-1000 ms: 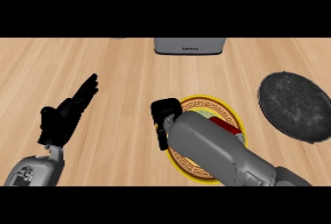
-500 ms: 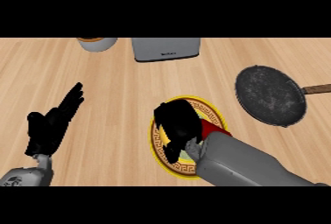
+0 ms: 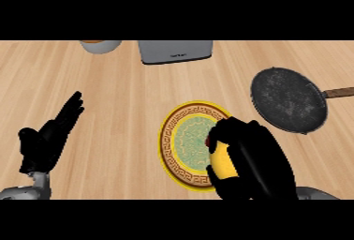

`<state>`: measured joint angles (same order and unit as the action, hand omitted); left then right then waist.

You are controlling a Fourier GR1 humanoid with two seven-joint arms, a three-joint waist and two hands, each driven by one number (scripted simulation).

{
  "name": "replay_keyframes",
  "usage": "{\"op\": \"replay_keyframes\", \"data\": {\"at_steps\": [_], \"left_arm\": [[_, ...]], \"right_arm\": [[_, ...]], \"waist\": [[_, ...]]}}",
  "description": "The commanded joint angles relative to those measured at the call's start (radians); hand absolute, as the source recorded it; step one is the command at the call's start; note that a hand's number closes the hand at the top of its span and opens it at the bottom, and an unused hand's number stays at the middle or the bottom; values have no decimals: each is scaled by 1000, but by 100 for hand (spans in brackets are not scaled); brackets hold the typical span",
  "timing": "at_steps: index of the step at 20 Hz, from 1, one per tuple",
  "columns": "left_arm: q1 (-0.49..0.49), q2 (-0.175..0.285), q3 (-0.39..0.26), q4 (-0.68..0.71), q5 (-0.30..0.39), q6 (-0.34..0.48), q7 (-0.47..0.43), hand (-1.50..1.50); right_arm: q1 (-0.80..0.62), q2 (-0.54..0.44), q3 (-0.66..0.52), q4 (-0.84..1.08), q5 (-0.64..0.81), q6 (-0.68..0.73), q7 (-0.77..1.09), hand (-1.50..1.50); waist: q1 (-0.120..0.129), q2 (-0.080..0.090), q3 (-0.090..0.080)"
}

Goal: Pick the lemon from the plate and place it in the pan

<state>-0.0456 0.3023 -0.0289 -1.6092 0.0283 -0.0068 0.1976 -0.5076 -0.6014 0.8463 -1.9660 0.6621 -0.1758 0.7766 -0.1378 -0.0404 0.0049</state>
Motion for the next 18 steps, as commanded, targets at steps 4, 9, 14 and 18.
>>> {"op": "replay_keyframes", "data": {"at_steps": [4, 9, 14, 18], "left_arm": [[-13, -18, -34, -27, -12, -10, 3, 0], [-61, -13, -42, -43, -9, -33, 39, 0], [-93, -42, -45, 33, -16, -53, -18, 0], [-66, -72, -90, -40, -42, -36, 10, 0]], "right_arm": [[396, -237, -122, -251, 45, -292, -61, 150], [606, -345, -254, -146, -88, -498, -335, 150], [581, -309, -405, 101, -256, -523, -541, 150], [469, -236, -485, 371, -354, -501, -704, 150]], "waist": [[57, 31, 0], [101, 40, 0], [131, 43, -4], [150, 44, -3]]}}
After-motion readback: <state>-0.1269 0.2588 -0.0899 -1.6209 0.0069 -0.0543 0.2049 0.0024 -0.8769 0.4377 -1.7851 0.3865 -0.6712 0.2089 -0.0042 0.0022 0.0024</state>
